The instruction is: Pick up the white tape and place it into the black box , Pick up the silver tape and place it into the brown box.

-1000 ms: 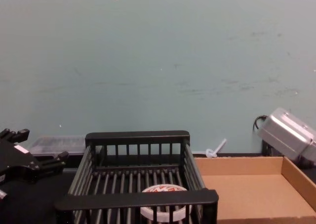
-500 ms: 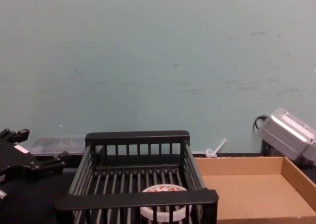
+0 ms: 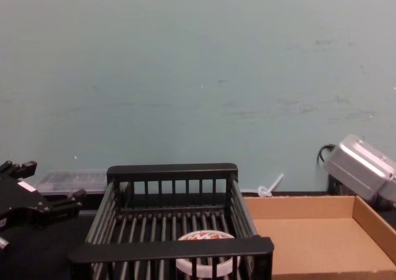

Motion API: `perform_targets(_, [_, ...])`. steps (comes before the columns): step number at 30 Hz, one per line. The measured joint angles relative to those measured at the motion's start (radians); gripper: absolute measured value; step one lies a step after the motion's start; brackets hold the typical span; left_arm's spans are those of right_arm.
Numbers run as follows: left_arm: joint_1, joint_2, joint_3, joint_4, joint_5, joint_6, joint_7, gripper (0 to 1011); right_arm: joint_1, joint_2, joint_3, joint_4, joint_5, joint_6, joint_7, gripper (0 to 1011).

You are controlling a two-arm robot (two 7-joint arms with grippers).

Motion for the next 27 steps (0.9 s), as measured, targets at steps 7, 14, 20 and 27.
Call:
perform_targets(7, [0.000,0.000,0.000,0.000,0.000,0.000,0.000,1001,0.000,0.000,0.000,0.000,0.000,0.000,0.000,278])
perform_targets(14, [0.000,0.000,0.000,0.000,0.000,0.000,0.000,1001,0.000,0.000,0.000,0.000,0.001,0.000,0.000,158])
perform_targets(20, [0.000,0.000,0.000,0.000,0.000,0.000,0.000,1001,0.000,0.000,0.000,0.000,0.001,0.000,0.000,158])
perform_targets(27, [0.000,0.000,0.000,0.000,0.000,0.000,0.000,1001,-0.001,0.000,0.003,0.000,0.006,0.000,0.001,158])
